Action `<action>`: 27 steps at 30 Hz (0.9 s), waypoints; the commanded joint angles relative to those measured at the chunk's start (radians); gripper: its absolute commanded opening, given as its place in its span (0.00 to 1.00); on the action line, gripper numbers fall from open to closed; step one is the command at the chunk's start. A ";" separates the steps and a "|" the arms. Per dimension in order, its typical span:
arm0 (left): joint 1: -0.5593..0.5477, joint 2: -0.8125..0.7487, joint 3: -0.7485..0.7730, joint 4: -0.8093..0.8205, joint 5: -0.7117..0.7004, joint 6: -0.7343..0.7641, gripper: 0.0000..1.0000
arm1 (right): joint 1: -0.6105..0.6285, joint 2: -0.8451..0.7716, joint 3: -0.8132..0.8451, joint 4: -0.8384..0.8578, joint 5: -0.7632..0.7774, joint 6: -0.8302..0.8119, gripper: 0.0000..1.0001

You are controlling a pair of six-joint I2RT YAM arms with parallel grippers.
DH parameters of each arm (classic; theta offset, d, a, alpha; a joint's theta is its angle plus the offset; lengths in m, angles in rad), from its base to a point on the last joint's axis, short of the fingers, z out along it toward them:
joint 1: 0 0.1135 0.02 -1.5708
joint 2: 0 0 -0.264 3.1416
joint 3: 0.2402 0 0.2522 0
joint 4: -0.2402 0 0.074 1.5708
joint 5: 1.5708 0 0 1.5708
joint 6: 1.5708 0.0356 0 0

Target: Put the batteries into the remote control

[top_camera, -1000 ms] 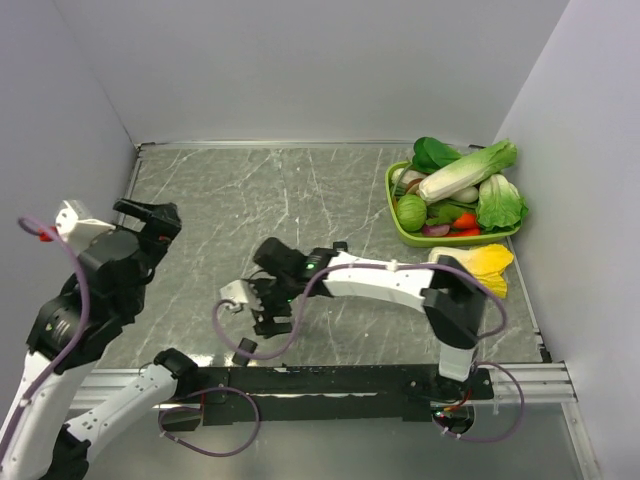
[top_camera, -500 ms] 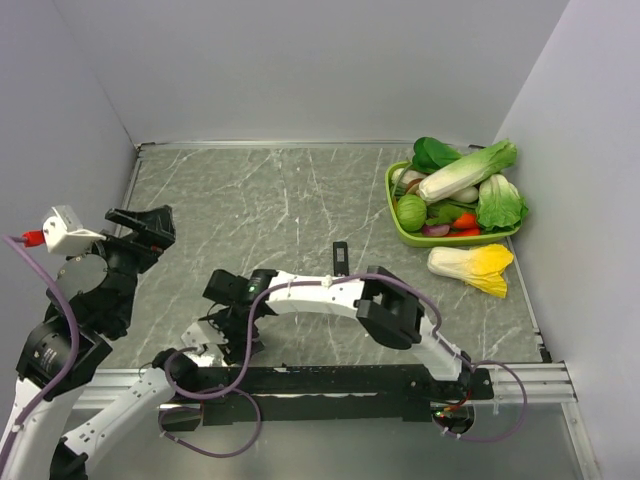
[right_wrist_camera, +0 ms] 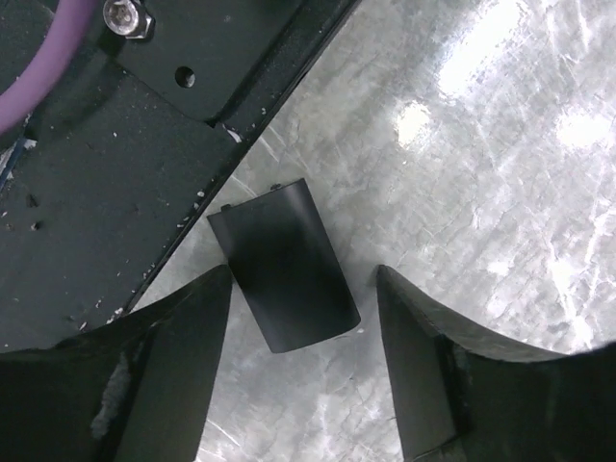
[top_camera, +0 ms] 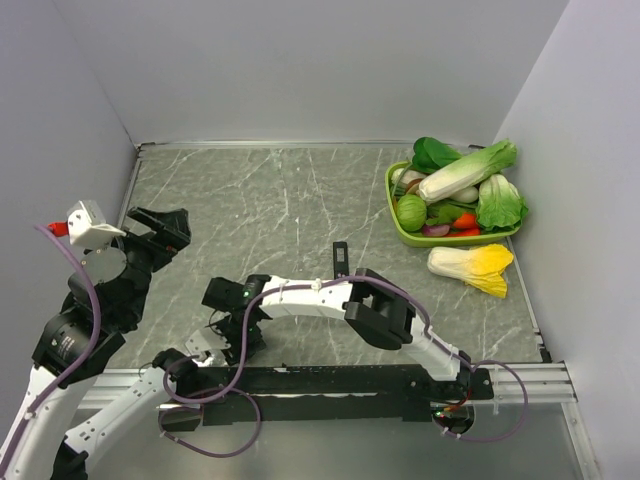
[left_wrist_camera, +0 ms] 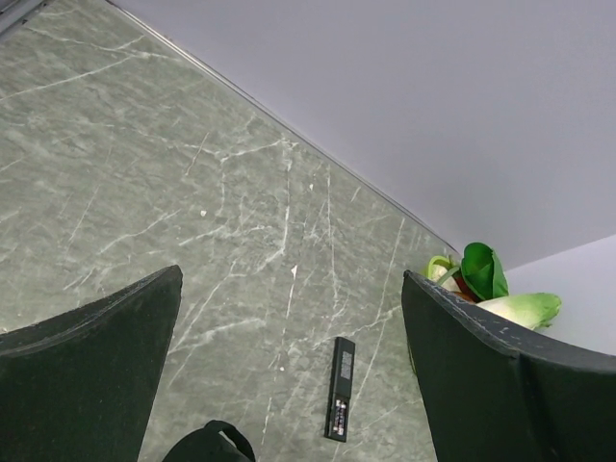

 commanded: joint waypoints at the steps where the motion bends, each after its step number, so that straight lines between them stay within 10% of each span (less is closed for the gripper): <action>1: 0.002 0.010 -0.008 0.036 0.014 -0.002 0.99 | 0.007 0.006 -0.050 0.015 0.080 -0.032 0.64; 9: 0.002 0.008 -0.038 0.048 0.014 -0.024 0.99 | 0.001 -0.077 -0.188 0.055 0.127 0.036 0.39; 27: 0.002 0.056 -0.154 0.146 0.039 -0.079 0.99 | -0.300 -0.423 -0.588 -0.028 0.291 0.763 0.33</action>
